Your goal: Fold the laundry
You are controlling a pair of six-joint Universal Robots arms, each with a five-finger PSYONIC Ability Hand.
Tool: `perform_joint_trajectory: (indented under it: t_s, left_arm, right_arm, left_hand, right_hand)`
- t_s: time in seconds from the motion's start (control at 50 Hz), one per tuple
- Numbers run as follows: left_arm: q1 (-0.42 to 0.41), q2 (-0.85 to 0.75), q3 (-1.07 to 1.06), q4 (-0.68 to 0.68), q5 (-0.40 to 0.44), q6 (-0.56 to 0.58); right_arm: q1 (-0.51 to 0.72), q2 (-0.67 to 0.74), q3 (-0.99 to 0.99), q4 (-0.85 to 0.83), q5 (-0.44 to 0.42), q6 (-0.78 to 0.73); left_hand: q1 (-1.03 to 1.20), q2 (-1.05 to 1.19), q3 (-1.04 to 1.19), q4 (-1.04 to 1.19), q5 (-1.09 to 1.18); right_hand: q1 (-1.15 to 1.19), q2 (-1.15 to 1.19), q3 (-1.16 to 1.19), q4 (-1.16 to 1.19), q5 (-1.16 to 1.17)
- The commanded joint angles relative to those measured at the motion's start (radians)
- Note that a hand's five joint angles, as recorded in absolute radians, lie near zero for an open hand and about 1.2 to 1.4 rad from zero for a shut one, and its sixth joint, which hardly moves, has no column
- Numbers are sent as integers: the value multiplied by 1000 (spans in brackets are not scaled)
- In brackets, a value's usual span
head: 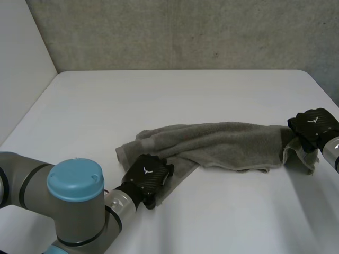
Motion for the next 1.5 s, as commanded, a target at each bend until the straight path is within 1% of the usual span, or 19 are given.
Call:
perform_joint_trajectory:
  t_s: [0.02,0.1,0.34,0.38,0.56,0.78,0.84,0.92,0.94,0.98,1.16,1.26,1.32,1.34,1.36,1.38,1.44,1.48,1.5]
  left_arm:
    - [0,-11,9,2,0,0]
    - [0,-27,24,0,0,0]
    - [0,-56,55,0,0,0]
    - [0,-61,67,2,0,0]
    - [0,-88,113,5,0,0]
    - [0,-99,138,5,-1,0]
    - [2,-90,132,5,-1,-1]
    - [2,-68,118,6,-3,0]
    - [2,-68,118,6,-3,0]
    - [2,-62,107,6,-3,0]
    - [2,-50,77,3,-3,5]
    - [10,22,49,6,-21,31]
    - [51,149,23,8,-70,49]
    - [51,150,23,8,-70,49]
    - [81,203,17,6,-81,49]
    - [114,256,9,6,-86,45]
    - [135,311,6,6,-86,41]
    - [163,422,11,8,-87,34]
    - [163,423,11,8,-87,34]
  right_arm:
    - [0,0,1,0,0,1]
    - [0,0,3,0,0,1]
    - [0,1,4,0,-1,0]
    - [0,1,4,0,-1,0]
    - [0,0,4,0,-1,0]
    - [0,0,4,0,-1,0]
    - [0,0,4,0,-1,0]
    - [0,0,4,0,-1,0]
    - [0,0,4,0,-1,0]
    - [0,0,4,0,-1,0]
    - [0,-3,6,2,-3,1]
    - [-3,-17,3,14,-3,1]
    - [-7,-91,-8,41,-1,6]
    - [-7,-91,-8,41,-1,6]
    - [-7,-135,-17,72,-7,12]
    - [-9,-190,-28,110,-26,14]
    - [-10,-247,-45,157,-58,18]
    - [-12,-336,-97,254,-136,67]
    - [-12,-336,-97,255,-136,67]
  left_hand:
    - [76,76,76,75,75]
    - [125,126,125,125,125]
    - [143,143,143,143,142]
    - [210,211,210,210,210]
    - [275,276,275,275,275]
    - [425,425,425,425,424]
    - [484,484,484,483,483]
    - [662,663,662,662,662]
    - [663,663,663,662,662]
    - [896,897,896,896,896]
    - [918,918,918,917,917]
    - [918,918,918,917,917]
    - [918,918,918,917,917]
    - [918,918,918,917,917]
    - [918,918,918,917,917]
    - [918,918,918,917,917]
    - [918,918,918,917,917]
    - [918,918,918,917,917]
    - [918,918,918,917,917]
  right_hand:
    - [76,80,57,58,58]
    - [76,80,57,58,58]
    - [76,80,57,58,58]
    - [76,80,57,58,58]
    - [76,80,57,58,58]
    - [76,80,57,58,58]
    - [76,80,57,58,58]
    - [76,80,57,58,58]
    - [76,80,57,58,58]
    - [76,80,57,58,58]
    - [76,80,57,58,58]
    - [76,80,57,58,58]
    - [76,80,57,58,58]
    - [76,80,57,58,58]
    - [76,80,57,58,58]
    - [76,80,57,58,58]
    - [76,80,57,58,58]
    - [76,80,57,58,58]
    - [76,80,57,58,58]
